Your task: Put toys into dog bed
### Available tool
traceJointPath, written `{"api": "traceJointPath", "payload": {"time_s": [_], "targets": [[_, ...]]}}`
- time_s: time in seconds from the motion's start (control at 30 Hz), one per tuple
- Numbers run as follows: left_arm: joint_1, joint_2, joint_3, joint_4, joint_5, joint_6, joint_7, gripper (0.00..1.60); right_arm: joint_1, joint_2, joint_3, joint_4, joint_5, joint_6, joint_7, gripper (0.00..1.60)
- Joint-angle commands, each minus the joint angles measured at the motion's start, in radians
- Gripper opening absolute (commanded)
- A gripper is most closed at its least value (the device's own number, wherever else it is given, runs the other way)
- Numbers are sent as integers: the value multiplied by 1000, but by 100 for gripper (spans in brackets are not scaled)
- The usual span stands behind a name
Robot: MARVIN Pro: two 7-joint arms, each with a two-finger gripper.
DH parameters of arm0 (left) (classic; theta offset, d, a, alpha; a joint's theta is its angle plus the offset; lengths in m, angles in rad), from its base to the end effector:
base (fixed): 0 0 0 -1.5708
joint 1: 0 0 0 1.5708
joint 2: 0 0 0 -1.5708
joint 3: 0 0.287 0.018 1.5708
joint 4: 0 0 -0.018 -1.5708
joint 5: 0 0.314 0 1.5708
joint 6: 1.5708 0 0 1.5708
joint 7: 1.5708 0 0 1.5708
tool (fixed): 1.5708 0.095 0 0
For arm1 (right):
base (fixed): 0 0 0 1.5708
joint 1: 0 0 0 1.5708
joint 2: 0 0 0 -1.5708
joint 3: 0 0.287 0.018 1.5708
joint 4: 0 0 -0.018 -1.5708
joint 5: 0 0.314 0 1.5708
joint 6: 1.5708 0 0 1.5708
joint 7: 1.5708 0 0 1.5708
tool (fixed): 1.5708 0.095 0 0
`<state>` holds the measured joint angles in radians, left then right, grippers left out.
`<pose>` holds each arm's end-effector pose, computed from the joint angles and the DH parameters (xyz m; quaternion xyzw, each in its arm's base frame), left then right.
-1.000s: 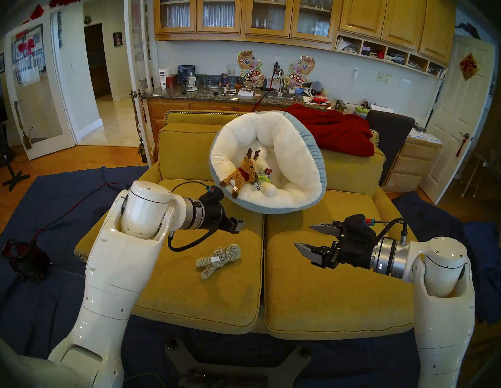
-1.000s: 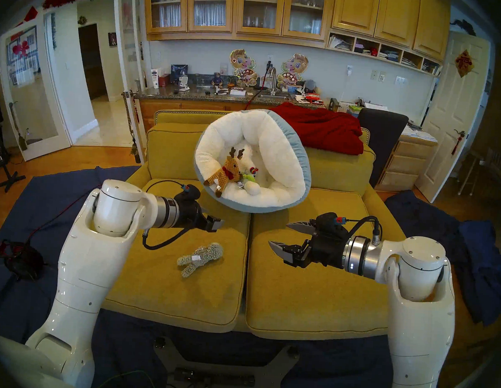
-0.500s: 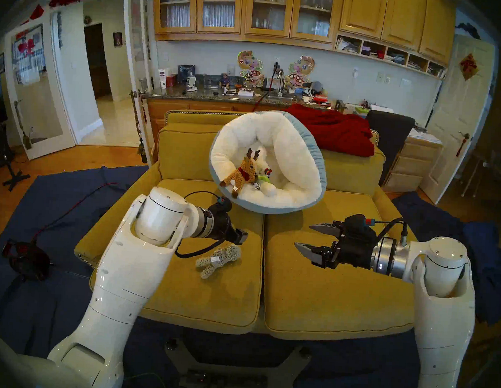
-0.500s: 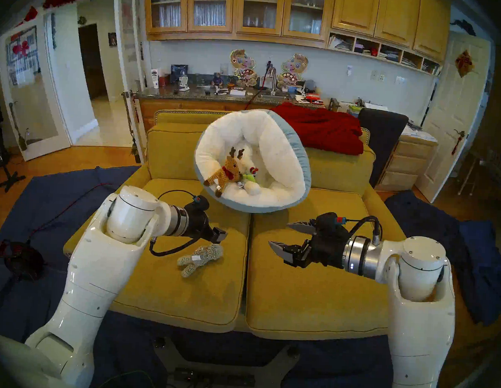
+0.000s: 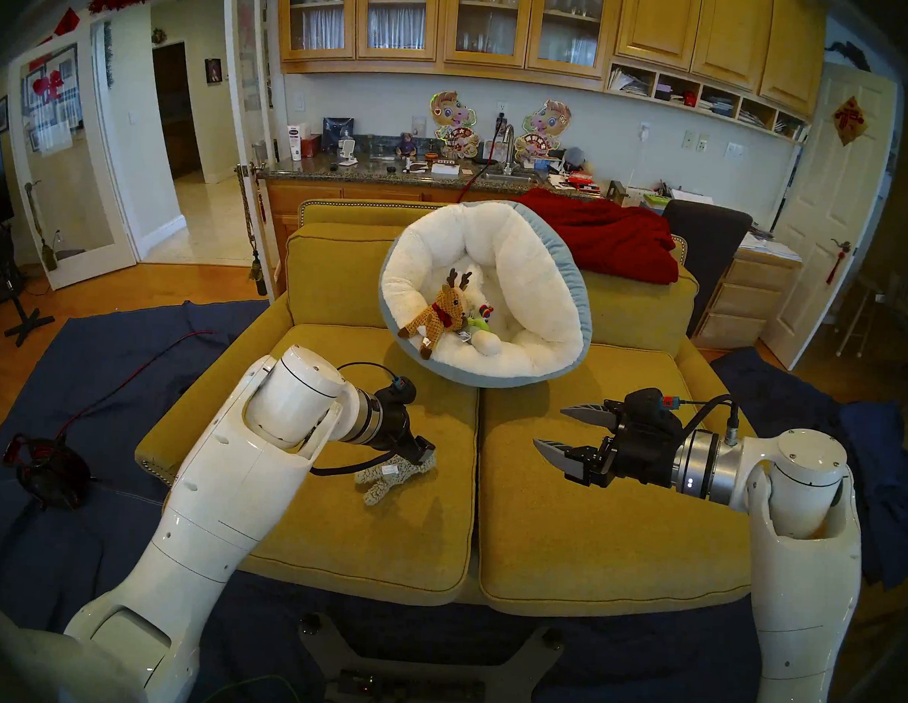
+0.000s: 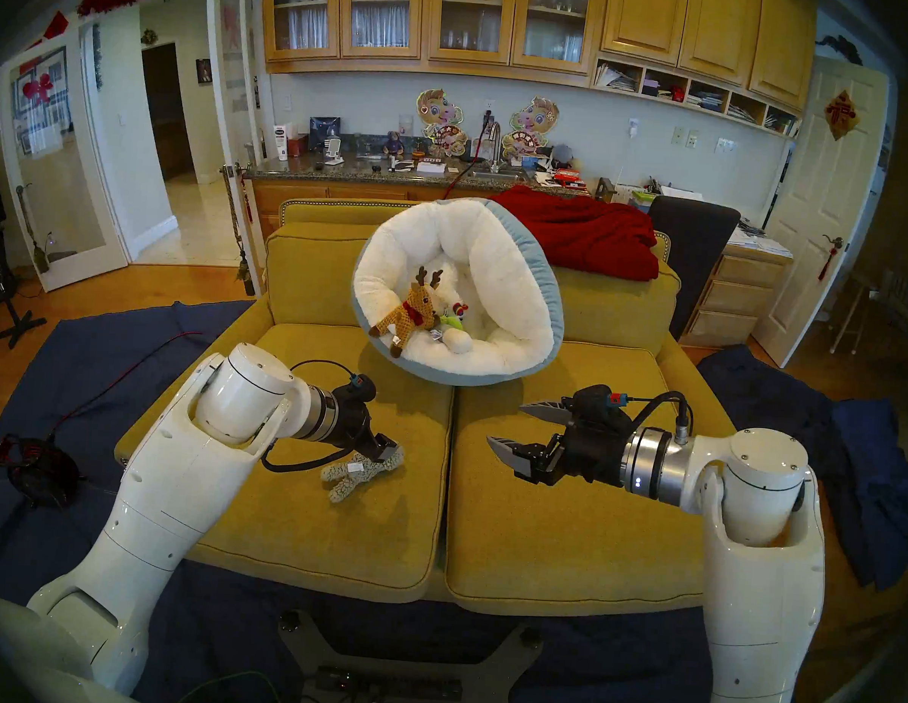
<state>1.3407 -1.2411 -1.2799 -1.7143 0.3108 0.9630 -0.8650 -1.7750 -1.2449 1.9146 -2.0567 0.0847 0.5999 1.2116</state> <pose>0.4178 -0.0454 -0.2703 0.8664 -0.3677 0.3214 0.1045 0.3097 -0.0752 -0.2035 -0.7482 -0.3344 -0.4980 0.2834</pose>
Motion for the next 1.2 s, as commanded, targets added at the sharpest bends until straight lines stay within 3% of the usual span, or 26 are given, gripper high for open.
{"api": "traceJointPath", "payload": {"time_s": [0.0,0.7,0.77,0.8,0.83,1.0,1.03,1.1,1.17], "targets": [[-47,13,12,11,-28,-3,-84,160,13,-3,4,-24,4,1,-3,160],[-70,72,92,65,-90,-3,-54,160,13,-2,4,-24,5,1,-3,160],[-71,77,100,66,-91,-3,-47,133,13,-2,4,-24,5,1,-3,160],[-71,79,102,67,-92,-3,-46,93,13,-2,4,-24,5,1,-3,160],[-71,81,106,66,-92,-3,-43,78,13,-2,4,-24,5,1,-3,160],[-70,88,114,61,-95,-3,-29,44,13,-2,4,-24,5,1,-3,160],[-69,89,114,59,-96,-3,-26,24,13,-2,4,-24,5,1,-3,160],[-69,91,113,55,-99,-3,-20,0,13,-2,4,-24,5,1,-3,160],[-70,93,108,47,-103,-3,-16,0,13,-2,4,-24,5,0,-3,160]]}}
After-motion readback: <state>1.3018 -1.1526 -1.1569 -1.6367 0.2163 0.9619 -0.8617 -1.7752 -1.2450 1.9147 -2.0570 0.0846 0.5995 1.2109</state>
